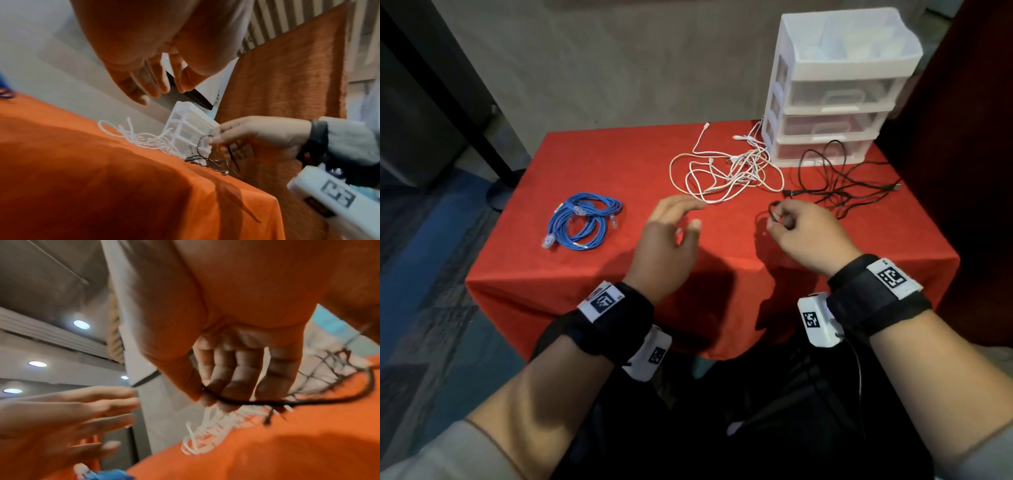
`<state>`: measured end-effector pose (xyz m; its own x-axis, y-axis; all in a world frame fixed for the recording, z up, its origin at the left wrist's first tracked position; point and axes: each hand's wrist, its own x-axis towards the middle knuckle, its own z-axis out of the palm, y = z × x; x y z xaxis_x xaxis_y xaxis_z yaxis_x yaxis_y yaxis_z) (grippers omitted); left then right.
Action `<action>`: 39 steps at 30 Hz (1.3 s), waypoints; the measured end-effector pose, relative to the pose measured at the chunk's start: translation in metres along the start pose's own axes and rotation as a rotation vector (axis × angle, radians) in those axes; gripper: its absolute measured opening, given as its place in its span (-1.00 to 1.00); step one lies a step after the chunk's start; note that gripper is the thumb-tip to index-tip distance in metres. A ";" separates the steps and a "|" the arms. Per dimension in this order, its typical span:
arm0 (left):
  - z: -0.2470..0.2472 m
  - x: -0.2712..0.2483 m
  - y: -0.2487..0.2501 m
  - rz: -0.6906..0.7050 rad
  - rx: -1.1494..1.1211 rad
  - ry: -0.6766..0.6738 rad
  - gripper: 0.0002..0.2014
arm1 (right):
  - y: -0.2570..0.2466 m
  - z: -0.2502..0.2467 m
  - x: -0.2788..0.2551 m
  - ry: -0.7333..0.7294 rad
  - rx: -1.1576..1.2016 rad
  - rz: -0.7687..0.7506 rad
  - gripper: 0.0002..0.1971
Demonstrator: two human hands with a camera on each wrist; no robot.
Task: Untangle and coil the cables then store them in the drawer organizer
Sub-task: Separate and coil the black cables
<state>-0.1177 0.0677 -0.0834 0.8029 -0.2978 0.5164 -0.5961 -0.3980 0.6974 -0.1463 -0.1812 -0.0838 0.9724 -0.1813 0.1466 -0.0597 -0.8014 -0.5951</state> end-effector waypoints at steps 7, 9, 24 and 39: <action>0.033 0.016 0.020 0.081 -0.018 -0.203 -0.76 | -0.047 -0.014 -0.023 -0.078 0.211 -0.236 -0.97; 0.030 0.019 0.014 0.013 0.008 -0.166 -0.91 | -0.043 -0.018 -0.023 -0.075 0.240 -0.237 -0.95; -0.072 0.031 -0.029 -0.352 -0.131 0.148 -0.69 | 0.043 -0.039 0.008 0.052 -0.133 -0.070 -0.90; -0.031 0.012 0.053 -0.358 -0.246 -0.285 -0.80 | -0.088 -0.014 -0.038 -0.066 0.252 -0.483 -0.43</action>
<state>-0.1400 0.0698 -0.0250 0.9037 -0.4180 0.0921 -0.2384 -0.3126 0.9195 -0.1812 -0.1114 -0.0261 0.8886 0.2161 0.4045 0.4447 -0.6220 -0.6445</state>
